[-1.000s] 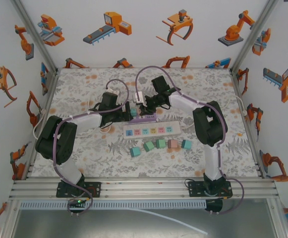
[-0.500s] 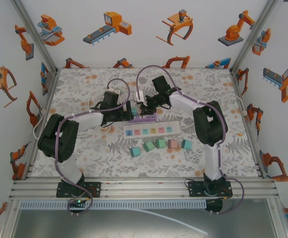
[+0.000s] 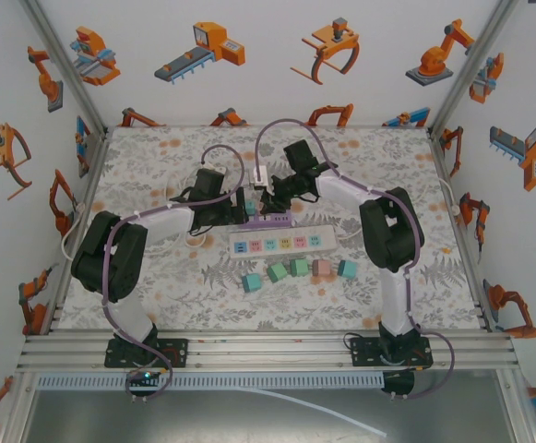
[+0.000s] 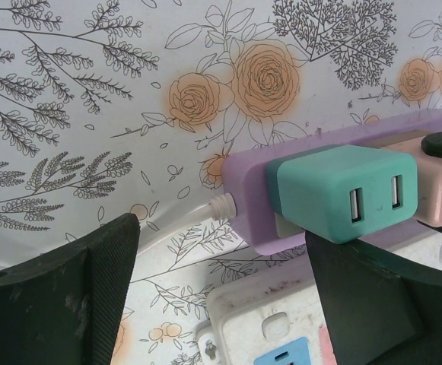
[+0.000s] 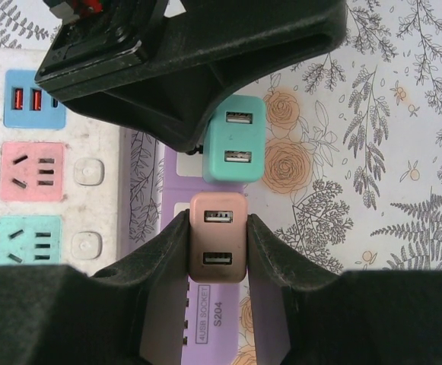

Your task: Pull the plug off the socket

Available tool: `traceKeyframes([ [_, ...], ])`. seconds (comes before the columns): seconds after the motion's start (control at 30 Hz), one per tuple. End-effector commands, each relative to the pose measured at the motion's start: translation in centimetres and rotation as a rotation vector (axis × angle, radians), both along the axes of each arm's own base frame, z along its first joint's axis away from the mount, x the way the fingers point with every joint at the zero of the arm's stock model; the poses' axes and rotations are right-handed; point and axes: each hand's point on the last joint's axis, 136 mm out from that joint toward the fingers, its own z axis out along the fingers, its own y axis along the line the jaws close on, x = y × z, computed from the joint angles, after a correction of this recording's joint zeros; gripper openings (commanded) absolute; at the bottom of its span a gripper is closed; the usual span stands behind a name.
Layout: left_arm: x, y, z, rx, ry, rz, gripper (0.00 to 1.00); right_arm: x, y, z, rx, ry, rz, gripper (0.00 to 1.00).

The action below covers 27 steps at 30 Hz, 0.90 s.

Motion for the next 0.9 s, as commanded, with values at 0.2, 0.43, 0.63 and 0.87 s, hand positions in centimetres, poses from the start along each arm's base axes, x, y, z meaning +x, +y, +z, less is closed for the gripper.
traceKeyframes([
  [0.2,-2.6,4.5,-5.1,0.239,0.119,0.054,0.81,-0.3,0.6,3.5,0.104,0.016,0.000,0.13],
  [0.43,-2.2,3.5,-2.9,0.178,0.075,0.035,0.81,-0.1,0.3,5.6,0.135,-0.022,-0.053,0.14],
  [0.63,-1.0,2.0,0.9,0.132,0.010,-0.013,0.81,1.1,-0.8,9.3,0.210,-0.086,-0.243,0.14],
  [0.87,-0.8,0.9,7.1,0.043,-0.111,-0.054,0.87,2.3,-6.0,14.8,0.373,0.002,-0.727,0.10],
])
